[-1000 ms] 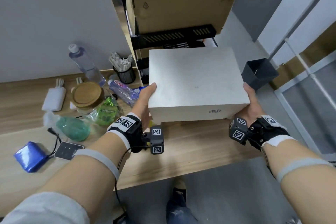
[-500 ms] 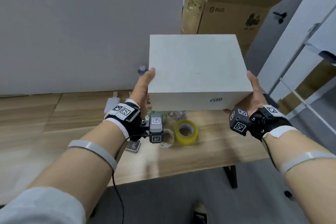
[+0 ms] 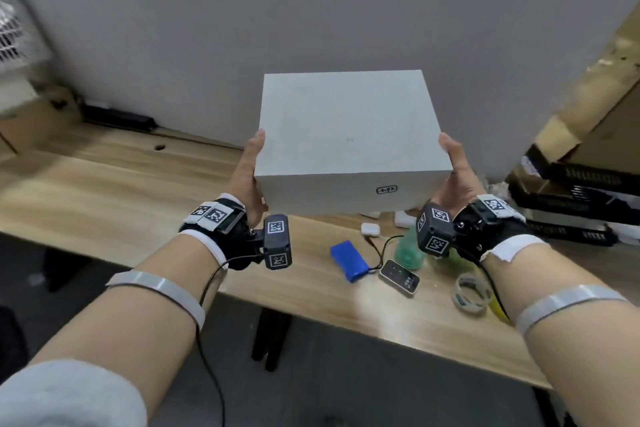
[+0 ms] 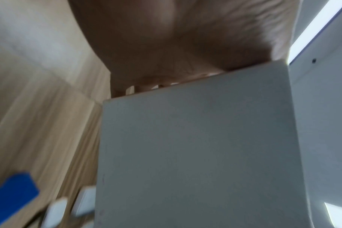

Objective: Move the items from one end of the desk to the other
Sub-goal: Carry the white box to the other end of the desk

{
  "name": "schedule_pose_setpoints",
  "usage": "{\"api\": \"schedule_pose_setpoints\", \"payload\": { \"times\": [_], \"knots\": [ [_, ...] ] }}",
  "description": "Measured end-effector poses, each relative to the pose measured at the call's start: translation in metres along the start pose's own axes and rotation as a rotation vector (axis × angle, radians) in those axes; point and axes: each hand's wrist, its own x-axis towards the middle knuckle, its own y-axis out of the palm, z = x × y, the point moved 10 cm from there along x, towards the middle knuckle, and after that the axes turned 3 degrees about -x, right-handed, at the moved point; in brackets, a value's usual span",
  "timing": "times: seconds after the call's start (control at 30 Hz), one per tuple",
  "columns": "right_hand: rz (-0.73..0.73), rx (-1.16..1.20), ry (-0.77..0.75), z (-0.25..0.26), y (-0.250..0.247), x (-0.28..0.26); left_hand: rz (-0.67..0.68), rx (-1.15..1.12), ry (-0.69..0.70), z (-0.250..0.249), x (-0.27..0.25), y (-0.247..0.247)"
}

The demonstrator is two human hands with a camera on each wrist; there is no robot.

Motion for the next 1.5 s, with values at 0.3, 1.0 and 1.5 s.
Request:
{"api": "schedule_pose_setpoints", "payload": {
  "times": [0.3, 1.0, 1.5],
  "knots": [
    [0.185, 0.018, 0.075, -0.059, 0.175, 0.154, -0.28, -0.046, 0.052, -0.072, 0.022, -0.187],
    [-0.063, 0.097, 0.424, -0.222, 0.397, 0.499, -0.457, -0.057, -0.107, -0.165, 0.262, -0.547],
    [-0.305, 0.253, 0.436, -0.387, 0.643, 0.7, -0.357, -0.148, -0.326, -0.243, 0.446, -0.881]
  ]
}}
